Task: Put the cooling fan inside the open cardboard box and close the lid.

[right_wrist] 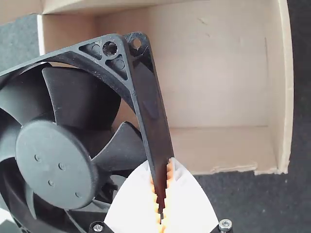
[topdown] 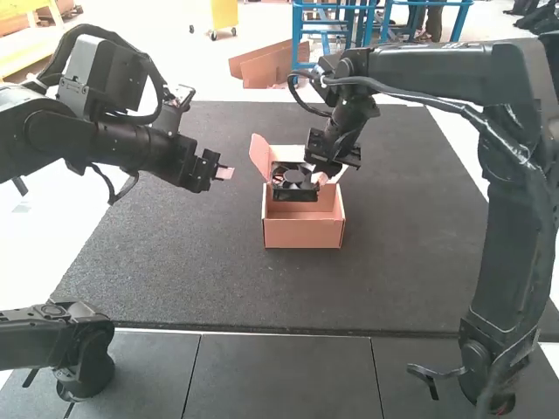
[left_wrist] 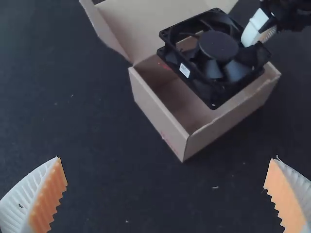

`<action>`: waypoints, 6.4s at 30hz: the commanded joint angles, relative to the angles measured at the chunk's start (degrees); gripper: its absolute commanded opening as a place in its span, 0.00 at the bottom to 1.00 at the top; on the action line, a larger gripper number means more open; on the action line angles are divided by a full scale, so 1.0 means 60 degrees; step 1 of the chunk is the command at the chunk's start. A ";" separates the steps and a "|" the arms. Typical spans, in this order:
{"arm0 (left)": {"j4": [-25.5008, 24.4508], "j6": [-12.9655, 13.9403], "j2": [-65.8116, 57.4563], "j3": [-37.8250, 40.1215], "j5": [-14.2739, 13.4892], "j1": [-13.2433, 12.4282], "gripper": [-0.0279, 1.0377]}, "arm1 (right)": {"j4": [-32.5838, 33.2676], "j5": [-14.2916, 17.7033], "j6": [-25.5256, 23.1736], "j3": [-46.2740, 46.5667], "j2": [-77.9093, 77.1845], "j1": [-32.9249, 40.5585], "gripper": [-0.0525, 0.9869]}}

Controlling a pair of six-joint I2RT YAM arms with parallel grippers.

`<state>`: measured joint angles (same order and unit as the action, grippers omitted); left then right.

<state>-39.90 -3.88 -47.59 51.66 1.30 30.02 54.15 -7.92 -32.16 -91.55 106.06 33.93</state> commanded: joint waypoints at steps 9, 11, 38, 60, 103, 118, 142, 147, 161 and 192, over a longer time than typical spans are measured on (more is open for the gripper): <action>-0.0323 0.0119 0.0462 0.0340 -0.0070 0.0065 0.93 | -0.0207 0.0354 0.0160 -0.0328 0.0561 -0.0104 0.04; -0.0337 0.0119 0.0535 0.0340 -0.0056 0.0065 0.93 | -0.0207 0.0456 0.0204 -0.0328 0.0663 -0.0104 0.04; 0.0556 -0.0013 0.0798 0.0340 -0.0305 -0.0023 0.93 | -0.0983 0.0193 0.0526 -0.0181 0.1615 -0.0602 0.42; 0.1889 -0.0496 -0.1721 0.1000 -0.1125 -0.1078 0.93 | -0.1276 0.0617 0.5771 -0.0665 -0.1695 -0.1320 0.92; 0.4292 -0.0423 -0.8489 0.3827 -0.1594 -0.2308 0.93 | -0.6520 0.0163 0.4452 0.2514 -0.1607 -0.2887 0.92; 0.4160 -0.0525 -0.8782 0.4354 0.0032 -0.1737 0.94 | -0.5978 -0.0335 0.4364 0.2016 -0.0934 -0.2989 0.86; 0.3764 -0.0569 -0.8738 0.4354 0.0032 -0.1678 0.94 | -0.6388 -0.0569 0.4071 0.1635 -0.0201 -0.2902 0.18; 0.3647 -0.0569 -0.8708 0.4354 0.0032 -0.1678 0.94 | -0.6388 -0.0789 0.4071 0.1591 -0.0128 -0.2902 0.05; 0.3647 -0.0599 -0.8620 0.4369 0.0032 -0.1678 0.94 | -0.5729 -0.0716 0.4232 0.1694 -0.0421 -0.2858 0.03; 0.2841 -0.1199 -0.7507 0.3885 0.0018 -0.0917 0.94 | -0.7765 0.0661 0.3837 0.5414 -0.3541 -0.1466 0.04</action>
<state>-22.83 -9.85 -96.16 75.77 0.89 23.57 8.32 -4.97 -7.79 -60.77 87.46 23.70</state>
